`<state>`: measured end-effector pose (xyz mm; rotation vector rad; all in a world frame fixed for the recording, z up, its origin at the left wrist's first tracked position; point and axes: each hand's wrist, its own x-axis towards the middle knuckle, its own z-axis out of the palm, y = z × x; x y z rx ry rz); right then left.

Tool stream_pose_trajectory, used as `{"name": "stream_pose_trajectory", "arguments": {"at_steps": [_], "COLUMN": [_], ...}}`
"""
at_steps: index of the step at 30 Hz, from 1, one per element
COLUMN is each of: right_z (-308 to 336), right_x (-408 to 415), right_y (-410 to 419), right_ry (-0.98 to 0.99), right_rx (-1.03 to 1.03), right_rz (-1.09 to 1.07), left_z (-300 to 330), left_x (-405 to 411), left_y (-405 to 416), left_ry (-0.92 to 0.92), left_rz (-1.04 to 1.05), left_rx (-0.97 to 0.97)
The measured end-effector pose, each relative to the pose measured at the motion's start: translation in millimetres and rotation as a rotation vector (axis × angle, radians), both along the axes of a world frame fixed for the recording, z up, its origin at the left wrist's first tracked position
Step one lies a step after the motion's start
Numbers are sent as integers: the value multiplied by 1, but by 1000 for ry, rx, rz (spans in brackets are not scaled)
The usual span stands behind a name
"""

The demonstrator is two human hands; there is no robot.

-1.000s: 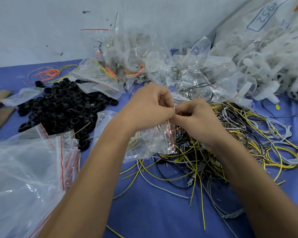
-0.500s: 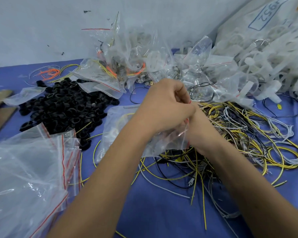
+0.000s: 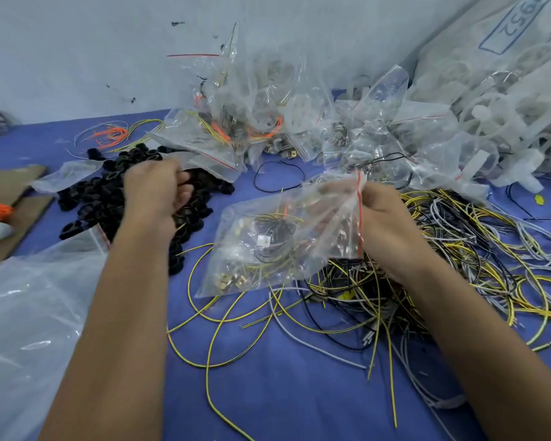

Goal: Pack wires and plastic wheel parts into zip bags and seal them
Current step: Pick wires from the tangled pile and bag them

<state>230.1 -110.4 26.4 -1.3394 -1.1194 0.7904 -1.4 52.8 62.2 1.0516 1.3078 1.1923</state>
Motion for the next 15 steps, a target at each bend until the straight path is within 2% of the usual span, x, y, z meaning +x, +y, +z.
{"name": "stream_pose_trajectory", "arguments": {"at_steps": [2, 3, 4, 5, 8, 12, 15], "right_z": [7, 10, 10, 10, 6, -2, 0], "right_x": [-2, 1, 3, 4, -2, -10, -15], "right_y": [0, -1, -3, -5, -6, -1, -3], "right_ry": [501, 654, 695, 600, -32, -712, -852], "right_rx": [-13, -1, 7, -3, -103, -173, -129], "right_rz": [185, 288, 375, 413, 261, 212, 198], "left_z": [-5, -6, -6, -6, -4, 2, -3], "left_x": [-22, -27, -28, -26, -7, 30, 64], "left_y": [11, 15, 16, 15, 6, -13, -31], "left_ry": [-54, -75, -95, -116, -174, -241, -159], "left_rz": [67, 85, 93, 94, 41, -157, -238], "left_rx": [-87, -111, -119, -112, -44, -18, -40]}}
